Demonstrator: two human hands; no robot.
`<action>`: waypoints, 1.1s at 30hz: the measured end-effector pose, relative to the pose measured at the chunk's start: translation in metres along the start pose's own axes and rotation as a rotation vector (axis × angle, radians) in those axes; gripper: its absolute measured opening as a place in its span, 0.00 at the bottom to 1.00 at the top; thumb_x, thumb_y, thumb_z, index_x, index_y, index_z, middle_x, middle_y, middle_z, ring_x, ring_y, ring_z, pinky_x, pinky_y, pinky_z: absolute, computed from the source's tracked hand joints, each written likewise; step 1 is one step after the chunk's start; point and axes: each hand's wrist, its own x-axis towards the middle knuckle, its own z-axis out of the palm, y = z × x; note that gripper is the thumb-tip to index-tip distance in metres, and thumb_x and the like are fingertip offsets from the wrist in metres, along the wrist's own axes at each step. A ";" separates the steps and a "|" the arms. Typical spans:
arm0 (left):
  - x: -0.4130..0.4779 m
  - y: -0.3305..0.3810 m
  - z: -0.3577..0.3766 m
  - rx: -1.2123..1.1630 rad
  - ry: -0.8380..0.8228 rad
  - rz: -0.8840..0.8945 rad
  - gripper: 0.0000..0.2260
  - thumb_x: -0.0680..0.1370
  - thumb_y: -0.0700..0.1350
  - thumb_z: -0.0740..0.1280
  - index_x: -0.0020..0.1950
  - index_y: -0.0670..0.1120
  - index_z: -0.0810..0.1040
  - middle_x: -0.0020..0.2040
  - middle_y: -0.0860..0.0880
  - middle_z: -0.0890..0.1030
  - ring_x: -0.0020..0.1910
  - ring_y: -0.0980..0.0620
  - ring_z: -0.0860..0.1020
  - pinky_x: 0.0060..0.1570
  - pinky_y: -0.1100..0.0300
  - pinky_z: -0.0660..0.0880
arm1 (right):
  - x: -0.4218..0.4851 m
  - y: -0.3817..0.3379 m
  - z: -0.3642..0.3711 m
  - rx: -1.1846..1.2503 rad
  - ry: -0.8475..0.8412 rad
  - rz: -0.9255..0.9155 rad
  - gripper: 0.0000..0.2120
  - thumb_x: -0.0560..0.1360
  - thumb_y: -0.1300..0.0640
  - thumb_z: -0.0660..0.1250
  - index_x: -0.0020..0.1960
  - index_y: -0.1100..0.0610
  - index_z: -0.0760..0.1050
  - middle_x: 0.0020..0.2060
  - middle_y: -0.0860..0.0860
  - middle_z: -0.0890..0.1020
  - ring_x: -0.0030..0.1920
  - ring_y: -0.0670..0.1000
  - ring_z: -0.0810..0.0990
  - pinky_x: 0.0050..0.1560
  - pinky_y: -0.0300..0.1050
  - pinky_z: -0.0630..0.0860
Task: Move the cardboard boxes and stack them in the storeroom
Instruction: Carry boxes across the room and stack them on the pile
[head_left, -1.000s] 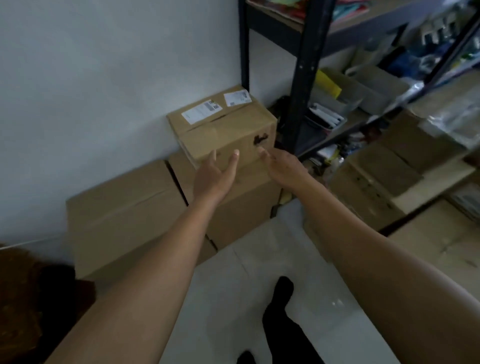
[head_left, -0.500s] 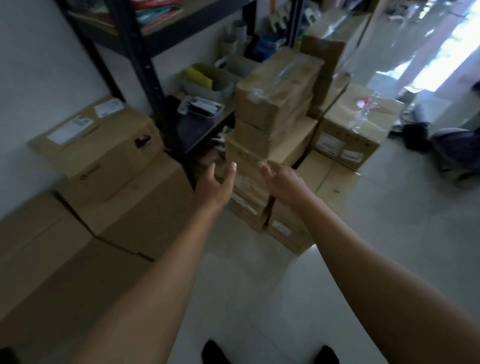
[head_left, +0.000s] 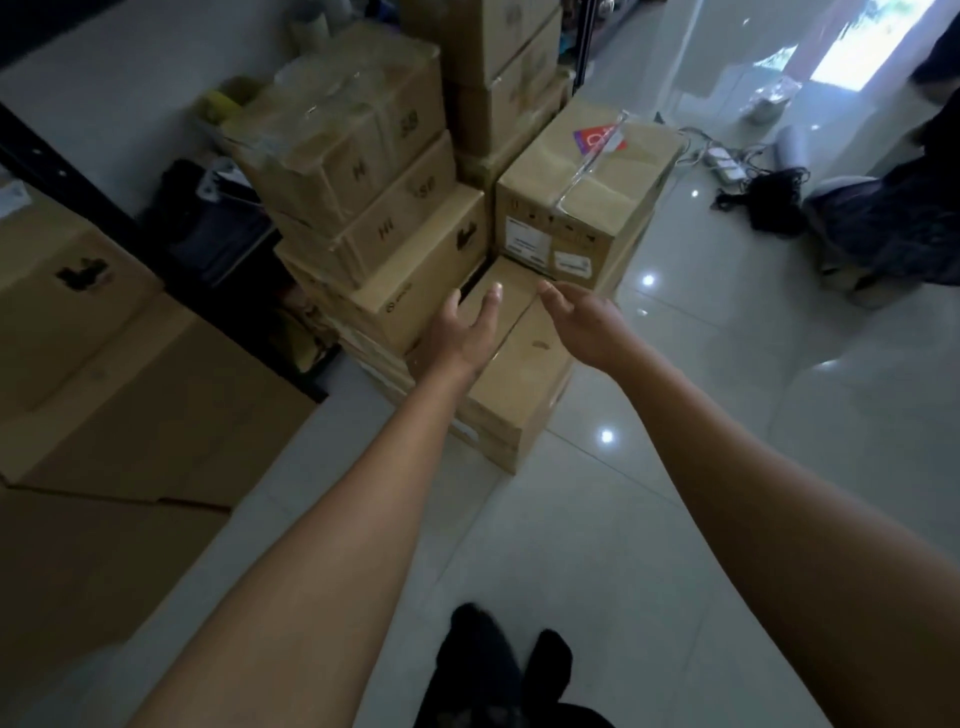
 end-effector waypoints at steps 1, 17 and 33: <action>0.006 0.006 0.014 -0.008 -0.007 0.001 0.35 0.77 0.67 0.57 0.77 0.48 0.61 0.76 0.47 0.65 0.74 0.46 0.64 0.70 0.50 0.63 | 0.007 0.011 -0.009 0.004 0.003 0.003 0.30 0.80 0.39 0.49 0.73 0.57 0.66 0.71 0.56 0.70 0.72 0.56 0.65 0.72 0.52 0.61; 0.220 0.120 0.158 -0.105 0.002 -0.142 0.36 0.76 0.67 0.59 0.78 0.47 0.58 0.76 0.45 0.64 0.73 0.44 0.65 0.69 0.46 0.65 | 0.244 0.092 -0.146 -0.010 0.000 0.133 0.30 0.80 0.38 0.50 0.75 0.56 0.61 0.72 0.57 0.68 0.73 0.57 0.64 0.71 0.54 0.62; 0.340 0.127 0.244 -0.325 0.575 -0.607 0.42 0.76 0.59 0.67 0.78 0.40 0.50 0.75 0.39 0.63 0.72 0.41 0.66 0.62 0.53 0.69 | 0.528 0.133 -0.198 -0.283 -0.123 -0.058 0.28 0.79 0.46 0.59 0.74 0.57 0.60 0.71 0.59 0.64 0.70 0.61 0.66 0.68 0.53 0.63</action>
